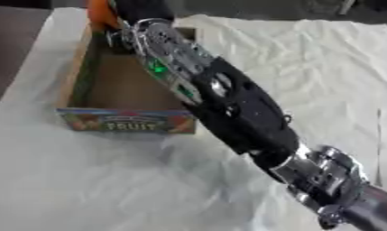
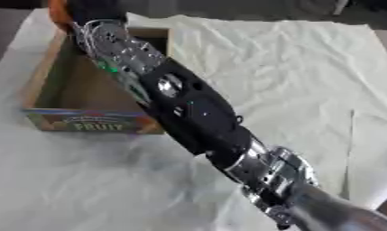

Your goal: Pick up objects on the table and place them in the box.

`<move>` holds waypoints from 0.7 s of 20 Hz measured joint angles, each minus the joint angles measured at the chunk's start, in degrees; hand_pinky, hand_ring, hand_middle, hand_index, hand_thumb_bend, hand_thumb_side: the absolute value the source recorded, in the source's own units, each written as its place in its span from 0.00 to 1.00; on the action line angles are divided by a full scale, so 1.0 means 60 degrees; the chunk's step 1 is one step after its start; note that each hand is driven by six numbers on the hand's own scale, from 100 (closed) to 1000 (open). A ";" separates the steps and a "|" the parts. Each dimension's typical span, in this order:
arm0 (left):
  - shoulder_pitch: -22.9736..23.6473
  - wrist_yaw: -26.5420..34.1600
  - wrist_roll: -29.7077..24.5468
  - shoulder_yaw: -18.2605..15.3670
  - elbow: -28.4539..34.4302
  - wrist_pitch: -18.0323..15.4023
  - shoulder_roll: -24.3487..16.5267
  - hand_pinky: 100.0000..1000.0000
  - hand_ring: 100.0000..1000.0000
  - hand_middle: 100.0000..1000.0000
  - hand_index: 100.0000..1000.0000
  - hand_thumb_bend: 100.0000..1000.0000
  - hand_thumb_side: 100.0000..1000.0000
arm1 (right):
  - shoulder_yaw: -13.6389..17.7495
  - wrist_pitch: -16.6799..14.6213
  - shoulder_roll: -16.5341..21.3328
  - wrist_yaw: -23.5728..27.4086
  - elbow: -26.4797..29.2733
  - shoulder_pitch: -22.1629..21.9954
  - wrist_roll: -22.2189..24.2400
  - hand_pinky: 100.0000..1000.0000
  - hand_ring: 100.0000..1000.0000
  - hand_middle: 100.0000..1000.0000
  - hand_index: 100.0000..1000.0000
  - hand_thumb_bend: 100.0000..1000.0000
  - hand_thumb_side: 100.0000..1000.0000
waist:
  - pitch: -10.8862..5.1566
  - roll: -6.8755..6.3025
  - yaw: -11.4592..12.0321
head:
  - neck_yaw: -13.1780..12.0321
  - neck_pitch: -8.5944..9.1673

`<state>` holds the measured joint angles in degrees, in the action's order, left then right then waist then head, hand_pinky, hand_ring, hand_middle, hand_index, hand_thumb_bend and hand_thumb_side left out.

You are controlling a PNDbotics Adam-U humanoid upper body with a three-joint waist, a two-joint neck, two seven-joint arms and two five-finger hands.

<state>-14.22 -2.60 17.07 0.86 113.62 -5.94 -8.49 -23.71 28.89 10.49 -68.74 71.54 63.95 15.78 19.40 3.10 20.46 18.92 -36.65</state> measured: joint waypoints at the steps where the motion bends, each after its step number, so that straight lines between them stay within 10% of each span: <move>1: 0.0000 0.0000 -0.0002 0.0000 0.0000 0.0002 0.0000 0.24 0.65 0.84 0.64 0.00 0.73 | 0.0003 -0.0108 -0.0049 0.0027 -0.0217 0.0000 0.0008 0.84 0.84 0.61 0.65 0.00 0.00 | 0.0000 0.0000 0.0000 | 0.0007 0.0000; 8: 0.0001 0.0000 -0.0008 0.0000 0.0000 0.0011 0.0002 0.24 0.66 0.84 0.64 0.00 0.72 | 0.0066 -0.0863 -0.0204 0.0450 -0.1256 0.0004 0.0463 0.87 0.89 0.71 0.75 0.00 0.03 | 0.0001 0.0008 -0.0010 | 0.0034 0.0000; 11: 0.0001 0.0000 -0.0018 0.0000 0.0000 0.0020 0.0004 0.24 0.65 0.84 0.64 0.00 0.72 | 0.0121 -0.1176 -0.0244 0.0734 -0.1576 0.0004 0.0806 0.89 0.91 0.77 0.83 0.00 0.24 | 0.0001 0.0008 -0.0012 | 0.0034 0.0000; 14: 0.0001 0.0000 -0.0018 0.0000 0.0000 0.0021 0.0005 0.24 0.65 0.84 0.64 0.00 0.73 | 0.0193 -0.1392 -0.0278 0.1070 -0.1827 0.0004 0.1297 0.90 0.94 0.81 0.88 0.31 0.45 | 0.0001 0.0008 -0.0013 | 0.0034 0.0000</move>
<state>-14.21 -2.60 16.96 0.85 113.62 -5.81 -8.46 -22.55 20.54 8.82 -62.32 60.58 63.97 23.56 19.40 3.15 20.38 19.12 -36.65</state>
